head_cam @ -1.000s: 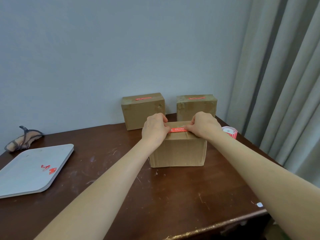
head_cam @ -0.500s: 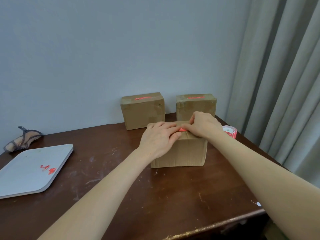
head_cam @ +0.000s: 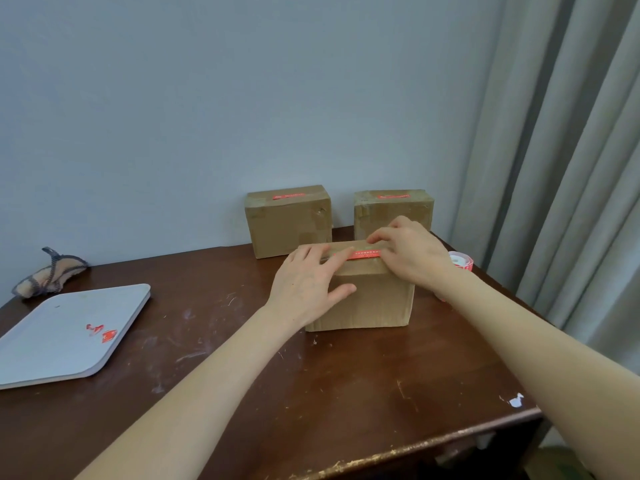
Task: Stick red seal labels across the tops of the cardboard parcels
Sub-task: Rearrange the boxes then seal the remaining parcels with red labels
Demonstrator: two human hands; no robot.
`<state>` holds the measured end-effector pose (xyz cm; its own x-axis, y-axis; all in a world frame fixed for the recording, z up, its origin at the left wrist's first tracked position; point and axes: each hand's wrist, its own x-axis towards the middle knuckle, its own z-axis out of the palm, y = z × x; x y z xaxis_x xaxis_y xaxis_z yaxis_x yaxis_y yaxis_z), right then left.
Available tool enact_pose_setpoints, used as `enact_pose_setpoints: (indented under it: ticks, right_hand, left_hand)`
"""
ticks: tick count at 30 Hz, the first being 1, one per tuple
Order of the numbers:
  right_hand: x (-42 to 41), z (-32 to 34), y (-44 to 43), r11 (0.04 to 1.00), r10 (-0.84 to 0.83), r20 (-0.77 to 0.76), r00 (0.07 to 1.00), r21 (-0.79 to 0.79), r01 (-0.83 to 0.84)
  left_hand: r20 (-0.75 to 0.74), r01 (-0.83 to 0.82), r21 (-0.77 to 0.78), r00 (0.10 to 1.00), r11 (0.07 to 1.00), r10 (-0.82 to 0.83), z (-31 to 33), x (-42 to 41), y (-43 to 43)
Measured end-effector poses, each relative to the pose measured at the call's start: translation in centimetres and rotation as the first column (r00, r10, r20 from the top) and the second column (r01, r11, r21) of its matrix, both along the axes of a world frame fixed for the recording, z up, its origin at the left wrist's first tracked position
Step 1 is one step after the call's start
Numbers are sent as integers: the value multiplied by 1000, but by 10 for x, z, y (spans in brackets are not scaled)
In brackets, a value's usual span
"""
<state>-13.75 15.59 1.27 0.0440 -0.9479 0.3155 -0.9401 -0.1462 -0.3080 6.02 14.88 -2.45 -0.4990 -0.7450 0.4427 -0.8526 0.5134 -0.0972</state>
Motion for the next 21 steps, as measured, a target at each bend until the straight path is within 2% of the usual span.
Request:
enact_pose_setpoints:
  ticks: [2, 4, 10, 14, 21]
  right_hand:
    - [5, -3, 10, 995, 100, -117, 988, 12, -99]
    - [10, -11, 15, 991, 134, -200, 971, 57, -125]
    - [16, -22, 20, 997, 64, -294, 954, -28, -76]
    - [11, -19, 23, 998, 35, -303, 952, -34, -47]
    - [10, -17, 23, 1000, 29, -223, 974, -3, -31]
  left_hand:
    - [13, -6, 3, 1000, 1000, 6, -1, -3, -1]
    - [15, -28, 20, 1000, 999, 28, -3, -5, -2]
    - [8, -49, 10, 999, 999, 48, -3, -7, -2]
    - [1, -21, 9, 1000, 1000, 21, -2, -2, -2]
    - [-18, -7, 1, 1000, 1000, 7, -1, -2, 0]
